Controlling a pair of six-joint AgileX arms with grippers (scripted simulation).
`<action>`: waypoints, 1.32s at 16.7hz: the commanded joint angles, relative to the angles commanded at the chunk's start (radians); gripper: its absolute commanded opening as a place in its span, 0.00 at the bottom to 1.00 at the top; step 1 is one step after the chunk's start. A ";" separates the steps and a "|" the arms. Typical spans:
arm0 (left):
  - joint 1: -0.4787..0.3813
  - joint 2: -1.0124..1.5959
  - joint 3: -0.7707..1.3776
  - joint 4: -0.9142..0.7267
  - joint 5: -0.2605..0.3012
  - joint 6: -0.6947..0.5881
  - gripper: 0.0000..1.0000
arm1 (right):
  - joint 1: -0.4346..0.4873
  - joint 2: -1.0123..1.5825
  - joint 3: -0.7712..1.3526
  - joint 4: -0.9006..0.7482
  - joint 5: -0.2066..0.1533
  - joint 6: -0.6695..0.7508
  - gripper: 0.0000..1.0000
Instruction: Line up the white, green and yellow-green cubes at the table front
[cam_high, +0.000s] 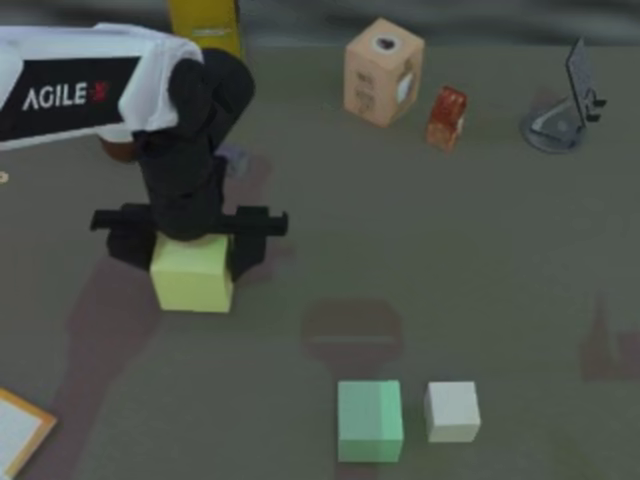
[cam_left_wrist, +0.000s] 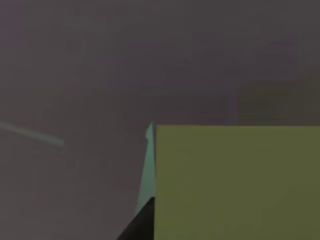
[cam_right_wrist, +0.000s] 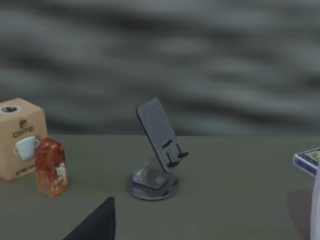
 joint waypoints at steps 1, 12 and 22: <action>0.002 -0.015 0.019 -0.036 0.000 0.000 0.00 | 0.000 0.000 0.000 0.000 0.000 0.000 1.00; -0.092 -0.142 -0.054 -0.083 -0.003 -0.111 0.00 | 0.000 0.000 0.000 0.000 0.000 0.000 1.00; -0.320 -0.383 -0.313 -0.063 -0.006 -0.392 0.00 | 0.000 0.000 0.000 0.000 0.000 0.000 1.00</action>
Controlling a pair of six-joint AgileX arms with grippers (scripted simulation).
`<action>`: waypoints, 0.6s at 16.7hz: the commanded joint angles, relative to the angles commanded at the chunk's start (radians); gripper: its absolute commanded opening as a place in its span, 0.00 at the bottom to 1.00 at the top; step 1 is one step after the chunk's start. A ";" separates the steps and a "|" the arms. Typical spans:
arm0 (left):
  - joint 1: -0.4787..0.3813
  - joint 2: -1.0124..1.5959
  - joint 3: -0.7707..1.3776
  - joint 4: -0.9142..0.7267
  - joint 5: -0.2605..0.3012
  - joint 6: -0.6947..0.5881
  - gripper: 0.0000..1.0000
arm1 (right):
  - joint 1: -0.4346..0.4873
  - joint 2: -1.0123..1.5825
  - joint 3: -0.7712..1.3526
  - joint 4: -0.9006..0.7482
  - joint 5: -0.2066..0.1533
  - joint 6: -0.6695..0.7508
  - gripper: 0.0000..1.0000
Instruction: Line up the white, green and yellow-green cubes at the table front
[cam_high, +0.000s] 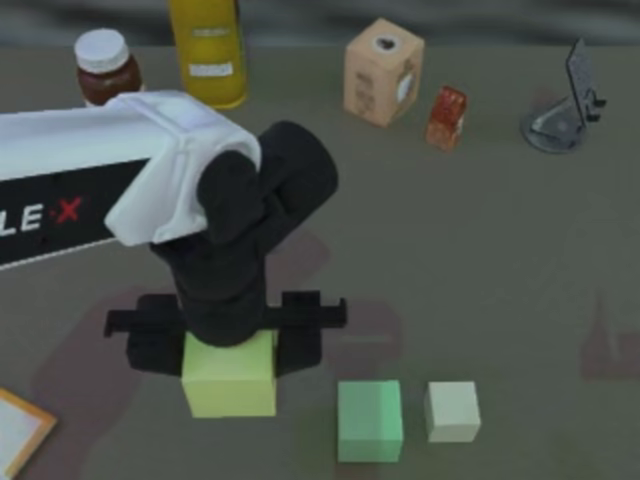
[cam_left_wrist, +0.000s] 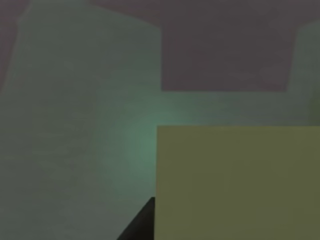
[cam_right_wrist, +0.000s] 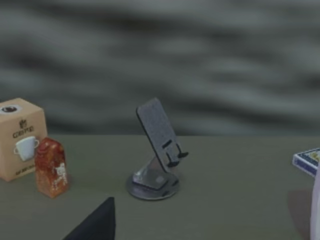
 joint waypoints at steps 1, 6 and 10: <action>0.004 0.004 0.003 -0.002 0.000 0.003 0.00 | 0.000 0.000 0.000 0.000 0.000 0.000 1.00; 0.004 0.046 -0.072 0.117 -0.001 0.003 0.00 | 0.000 0.000 0.000 0.000 0.000 0.000 1.00; 0.000 0.101 -0.160 0.266 0.000 0.001 0.00 | 0.000 0.000 0.000 0.000 0.000 0.000 1.00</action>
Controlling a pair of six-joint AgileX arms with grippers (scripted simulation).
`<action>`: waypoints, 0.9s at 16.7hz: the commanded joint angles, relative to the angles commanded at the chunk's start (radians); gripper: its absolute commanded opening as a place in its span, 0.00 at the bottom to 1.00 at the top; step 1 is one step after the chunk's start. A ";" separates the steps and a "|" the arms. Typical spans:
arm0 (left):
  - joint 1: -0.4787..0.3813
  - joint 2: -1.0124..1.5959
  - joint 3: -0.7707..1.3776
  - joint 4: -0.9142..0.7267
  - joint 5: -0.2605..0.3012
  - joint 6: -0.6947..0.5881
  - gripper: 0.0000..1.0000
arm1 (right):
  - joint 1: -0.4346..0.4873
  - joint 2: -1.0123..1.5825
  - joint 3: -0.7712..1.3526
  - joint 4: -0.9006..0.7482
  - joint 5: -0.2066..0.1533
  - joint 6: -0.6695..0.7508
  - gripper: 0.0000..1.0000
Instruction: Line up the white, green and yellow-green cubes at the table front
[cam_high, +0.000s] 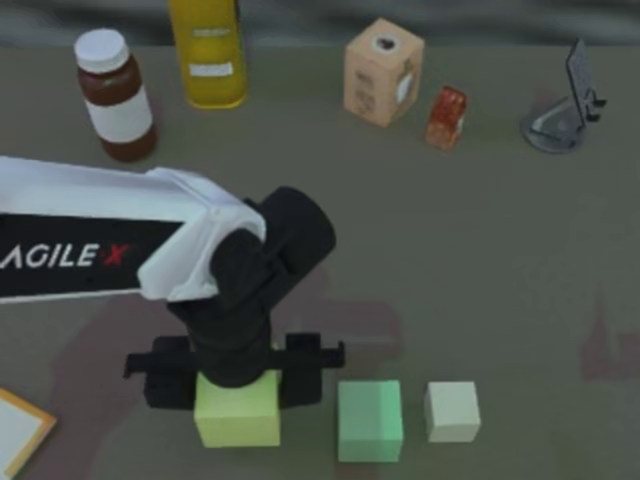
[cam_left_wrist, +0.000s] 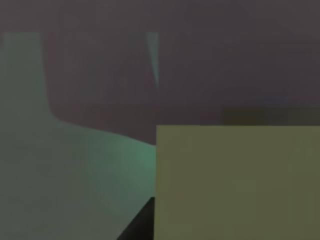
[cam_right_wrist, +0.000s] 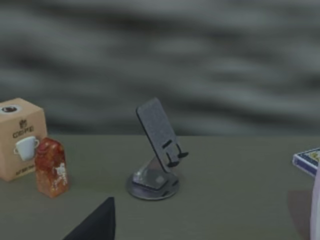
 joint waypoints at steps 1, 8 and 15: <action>-0.001 0.007 -0.009 0.013 0.000 0.000 0.00 | 0.000 0.000 0.000 0.000 0.000 0.000 1.00; -0.001 0.009 -0.011 0.015 0.000 -0.001 0.23 | 0.000 0.000 0.000 0.000 0.000 0.000 1.00; -0.001 0.009 -0.011 0.015 0.000 -0.001 0.75 | 0.000 0.000 0.000 0.000 0.000 0.000 1.00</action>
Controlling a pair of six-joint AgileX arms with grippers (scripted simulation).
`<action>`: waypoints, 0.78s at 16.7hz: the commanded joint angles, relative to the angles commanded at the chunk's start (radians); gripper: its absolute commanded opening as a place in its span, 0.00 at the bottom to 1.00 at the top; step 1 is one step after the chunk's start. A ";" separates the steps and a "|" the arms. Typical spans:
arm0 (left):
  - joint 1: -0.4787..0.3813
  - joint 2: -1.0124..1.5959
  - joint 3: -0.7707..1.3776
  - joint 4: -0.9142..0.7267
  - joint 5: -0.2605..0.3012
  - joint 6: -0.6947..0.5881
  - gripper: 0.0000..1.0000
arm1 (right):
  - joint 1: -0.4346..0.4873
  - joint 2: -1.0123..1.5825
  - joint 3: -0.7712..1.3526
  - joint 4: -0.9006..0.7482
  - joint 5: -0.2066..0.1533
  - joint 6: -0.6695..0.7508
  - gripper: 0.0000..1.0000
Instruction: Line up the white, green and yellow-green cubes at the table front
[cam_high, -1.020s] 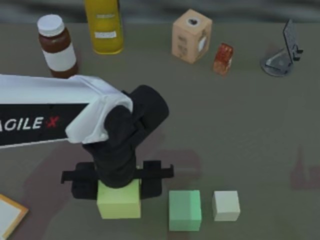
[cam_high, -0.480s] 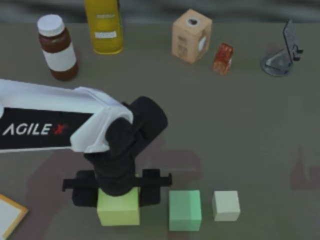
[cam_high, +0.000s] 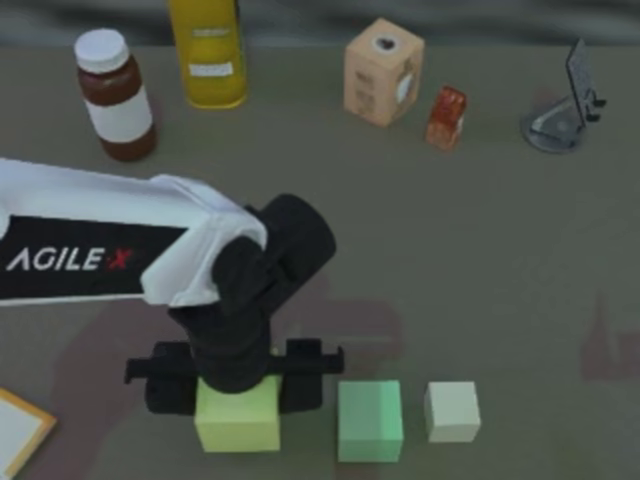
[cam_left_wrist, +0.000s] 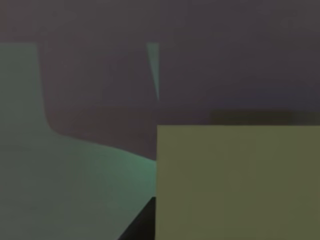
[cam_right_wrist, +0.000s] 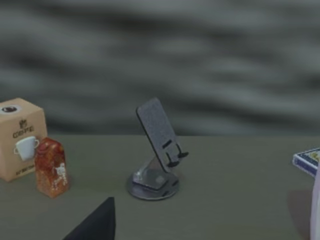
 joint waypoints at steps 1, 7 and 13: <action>0.000 0.000 0.000 0.000 0.000 0.000 0.83 | 0.000 0.000 0.000 0.000 0.000 0.000 1.00; 0.000 0.000 0.000 0.000 0.000 0.000 1.00 | 0.000 0.000 0.000 0.000 0.000 0.000 1.00; 0.001 -0.002 0.003 -0.004 0.000 0.000 1.00 | 0.000 0.000 0.000 0.000 0.000 0.000 1.00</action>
